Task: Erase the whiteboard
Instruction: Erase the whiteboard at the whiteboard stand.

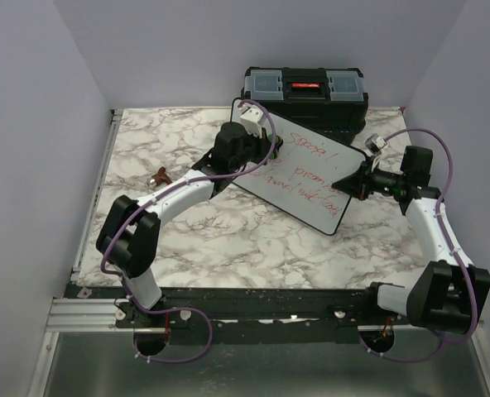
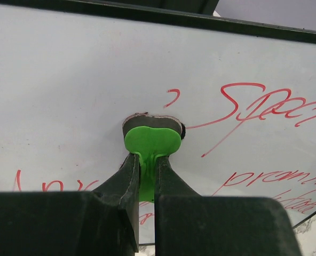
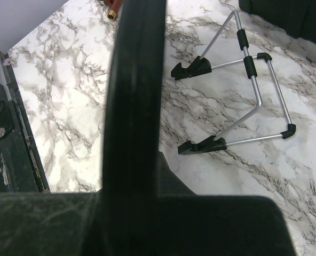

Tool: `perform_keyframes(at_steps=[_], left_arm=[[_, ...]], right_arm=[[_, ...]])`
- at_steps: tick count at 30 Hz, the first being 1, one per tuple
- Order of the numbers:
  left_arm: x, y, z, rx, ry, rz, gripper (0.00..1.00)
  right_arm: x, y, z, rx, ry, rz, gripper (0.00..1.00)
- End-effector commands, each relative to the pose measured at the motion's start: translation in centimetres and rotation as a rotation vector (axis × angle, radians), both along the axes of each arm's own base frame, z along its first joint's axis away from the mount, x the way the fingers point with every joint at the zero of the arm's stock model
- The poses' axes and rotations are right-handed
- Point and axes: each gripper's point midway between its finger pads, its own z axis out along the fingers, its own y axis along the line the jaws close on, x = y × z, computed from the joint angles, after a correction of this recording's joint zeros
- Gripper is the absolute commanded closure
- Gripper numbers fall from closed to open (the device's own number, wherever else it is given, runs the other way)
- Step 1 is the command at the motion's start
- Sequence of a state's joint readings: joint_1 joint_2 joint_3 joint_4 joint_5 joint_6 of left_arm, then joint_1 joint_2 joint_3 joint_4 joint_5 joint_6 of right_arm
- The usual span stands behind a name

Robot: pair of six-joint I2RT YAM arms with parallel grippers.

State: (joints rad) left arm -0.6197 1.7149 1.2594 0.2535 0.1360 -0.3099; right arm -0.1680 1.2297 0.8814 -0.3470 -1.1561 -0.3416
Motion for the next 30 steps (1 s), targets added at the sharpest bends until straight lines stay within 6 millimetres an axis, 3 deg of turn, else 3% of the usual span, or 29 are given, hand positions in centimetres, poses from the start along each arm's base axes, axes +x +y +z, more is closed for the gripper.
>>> perform_keyframes(at_steps=[1,12,16,20,30], left_arm=[[-0.4,0.5,-4.4,0.102,0.085,0.030,1.00],[1.9,-0.9,4.9,0.038,-0.062,0.029,1.00],[2.2,-1.3,6.5,0.025,-0.083,0.022,1.00],[2.0,-1.4,5.5,0.034,-0.066,0.011,1.00],[-0.3,-0.2,-1.6,0.066,0.039,-0.001,1.00]], right_arm=[[-2.7,2.3,0.6,0.054,-0.021,0.155,0.99],[-2.7,2.3,0.5,0.053,-0.020,0.154,0.99],[-2.7,2.3,0.5,0.054,-0.020,0.155,0.99],[-2.7,2.3,0.6,0.055,-0.020,0.157,0.99],[-2.7,2.4,0.6,0.058,-0.020,0.160,0.99]])
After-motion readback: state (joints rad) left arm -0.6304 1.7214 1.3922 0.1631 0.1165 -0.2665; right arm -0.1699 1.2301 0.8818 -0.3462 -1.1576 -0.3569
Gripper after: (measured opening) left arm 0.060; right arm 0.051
